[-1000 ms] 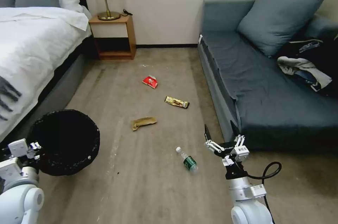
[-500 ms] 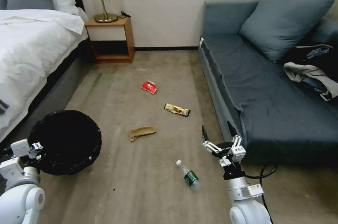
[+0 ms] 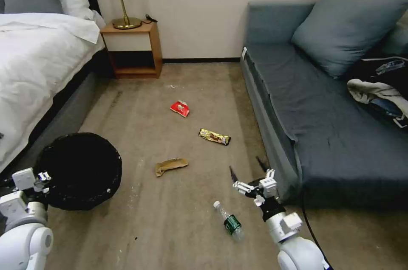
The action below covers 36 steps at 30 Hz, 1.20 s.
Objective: Pick up the trash bin, then pick up the garbage on the floor and place it into the trash bin.
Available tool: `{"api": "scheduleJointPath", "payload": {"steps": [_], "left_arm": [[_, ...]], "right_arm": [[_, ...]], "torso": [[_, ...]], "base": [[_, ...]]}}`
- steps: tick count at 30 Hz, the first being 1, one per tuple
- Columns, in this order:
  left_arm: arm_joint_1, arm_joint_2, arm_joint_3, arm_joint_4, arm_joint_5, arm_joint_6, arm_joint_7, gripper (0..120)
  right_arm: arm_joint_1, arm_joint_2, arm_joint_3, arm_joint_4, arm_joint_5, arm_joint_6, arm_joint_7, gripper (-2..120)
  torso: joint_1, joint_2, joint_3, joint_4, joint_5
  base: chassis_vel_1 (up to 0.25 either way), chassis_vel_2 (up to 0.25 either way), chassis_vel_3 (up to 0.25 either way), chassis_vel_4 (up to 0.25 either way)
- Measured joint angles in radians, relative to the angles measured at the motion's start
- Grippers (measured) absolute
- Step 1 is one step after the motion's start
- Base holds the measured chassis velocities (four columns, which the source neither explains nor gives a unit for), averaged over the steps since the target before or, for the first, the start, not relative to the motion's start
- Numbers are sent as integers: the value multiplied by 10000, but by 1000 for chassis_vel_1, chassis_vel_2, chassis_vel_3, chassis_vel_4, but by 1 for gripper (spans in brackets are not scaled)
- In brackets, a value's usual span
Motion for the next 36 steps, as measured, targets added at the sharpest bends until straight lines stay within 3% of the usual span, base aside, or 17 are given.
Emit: {"api": "scheduleJointPath", "payload": {"steps": [1, 2, 4, 9, 16, 27, 33, 36], "left_arm": [[-20, 6, -13, 18, 10, -5, -2, 5], [-20, 6, -13, 18, 10, -5, -2, 5], [-50, -1, -17, 81, 47, -8, -12, 5], [-82, -17, -15, 222, 124, -45, -29, 5], [-99, -7, -63, 309, 154, -74, -59, 5], [-138, 44, -14, 346, 200, -95, -83, 5], [-156, 52, 89, 301, 261, -95, -87, 5], [-156, 3, 196, 236, 349, -91, -89, 5]], "right_arm": [[265, -352, -393, -8, 390, -1333, -6, 100], [265, -352, -393, -8, 390, -1333, -6, 100], [661, -691, -1056, -312, 513, -2527, -241, 100], [1386, -838, -2077, -1209, -6, -3449, -1153, 100], [2005, -605, -2602, -2238, -571, -3938, -1675, 100], [2619, -23, -2593, -3368, -1127, -4432, -1272, 100], [2719, 190, -2540, -3805, -1384, -4948, -1080, 86], [2718, 302, -2535, -3944, -1429, -5000, -987, 70]], "torso": [[0, 0, 0, 1, 1], [0, 0, 0, 1, 1], [0, 0, 1, -1, -1], [0, 0, 1, -1, 1], [0, 0, 0, 0, -2], [0, 0, 1, 0, -1], [0, 0, 0, 0, -2], [0, 0, 0, -1, -1]], "base": [[0, 0, 0, 0], [0, 0, 0, 0], [0, 0, 0, 0], [0, 0, 0, 0], [0, 0, 0, 0], [0, 0, 0, 0], [0, 0, 0, 0], [0, 0, 0, 0]]}}
